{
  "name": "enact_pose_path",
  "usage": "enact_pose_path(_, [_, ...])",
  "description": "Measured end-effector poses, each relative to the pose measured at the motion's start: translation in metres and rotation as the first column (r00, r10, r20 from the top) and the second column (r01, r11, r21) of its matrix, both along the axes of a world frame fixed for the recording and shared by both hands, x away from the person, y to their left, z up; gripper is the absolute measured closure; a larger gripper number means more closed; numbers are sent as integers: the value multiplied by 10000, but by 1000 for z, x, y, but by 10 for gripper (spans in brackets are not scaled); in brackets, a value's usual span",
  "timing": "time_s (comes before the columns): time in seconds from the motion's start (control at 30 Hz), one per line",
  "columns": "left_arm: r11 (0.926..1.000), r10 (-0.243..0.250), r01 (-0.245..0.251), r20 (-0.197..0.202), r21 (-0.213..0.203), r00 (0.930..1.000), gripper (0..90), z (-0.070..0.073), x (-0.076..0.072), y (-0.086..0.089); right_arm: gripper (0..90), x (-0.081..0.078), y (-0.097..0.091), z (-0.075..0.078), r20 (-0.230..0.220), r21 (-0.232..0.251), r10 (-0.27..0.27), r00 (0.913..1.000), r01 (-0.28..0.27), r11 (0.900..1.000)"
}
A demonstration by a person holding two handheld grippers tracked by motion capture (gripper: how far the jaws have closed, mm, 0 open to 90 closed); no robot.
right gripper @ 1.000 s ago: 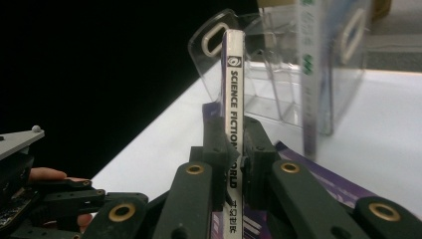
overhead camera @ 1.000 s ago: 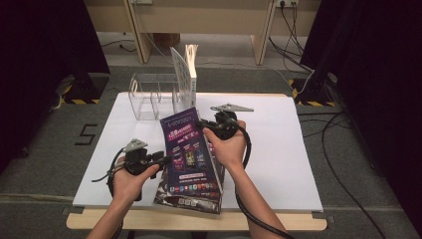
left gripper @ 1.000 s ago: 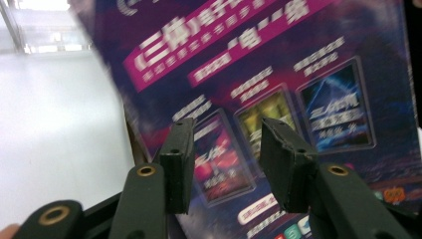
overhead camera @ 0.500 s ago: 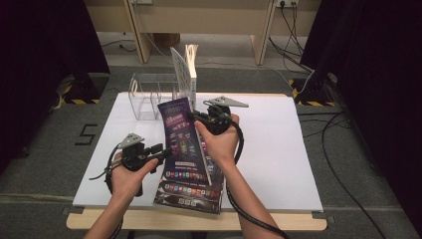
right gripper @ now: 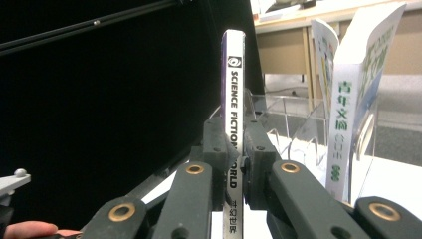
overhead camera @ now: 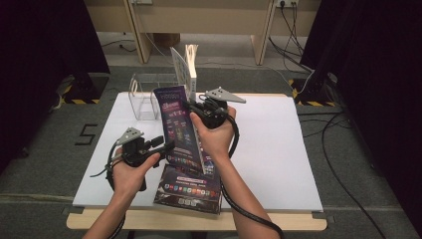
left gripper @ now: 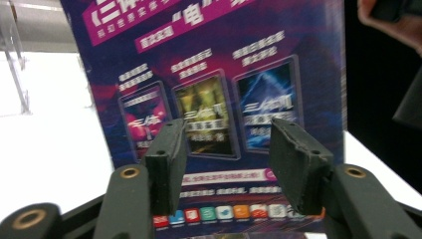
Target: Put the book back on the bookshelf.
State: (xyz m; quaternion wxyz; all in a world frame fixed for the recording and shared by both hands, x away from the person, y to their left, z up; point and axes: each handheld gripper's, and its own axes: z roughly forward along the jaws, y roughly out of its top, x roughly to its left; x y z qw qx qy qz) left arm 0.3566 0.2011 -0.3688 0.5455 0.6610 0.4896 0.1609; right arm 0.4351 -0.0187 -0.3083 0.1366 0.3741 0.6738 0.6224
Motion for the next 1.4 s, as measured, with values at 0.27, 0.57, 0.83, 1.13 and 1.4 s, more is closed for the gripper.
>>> enact_pose_path(0.27, [9998, 77, -87, 519, 198, 9986, 410, 13, 7, -20, 834, -2, 11, -3, 423, -23, -262, 9988, 263, 9997])
enact_pose_path(0.57, [9974, 247, -322, 1138, 648, 9932, 368, 23, 12, -41, 834, -1, 16, -1, 582, -75, -433, 9974, 438, 9990])
enact_pose_path(0.83, [9949, 411, -498, 991, 872, 9942, 343, 20, 18, -50, 834, -1, 17, -1, 621, -216, -566, 9965, 581, 9981])
enact_pose_path(1.13, [9898, 650, -785, 1133, 1189, 9914, 334, 22, 23, -60, 833, -3, 19, -1, 766, -364, -618, 9951, 647, 9972])
enact_pose_path(1.4, [9831, 950, -1114, 1152, 1453, 9888, 338, 21, 27, -68, 832, -4, 21, -1, 835, -430, -694, 9941, 732, 9964])
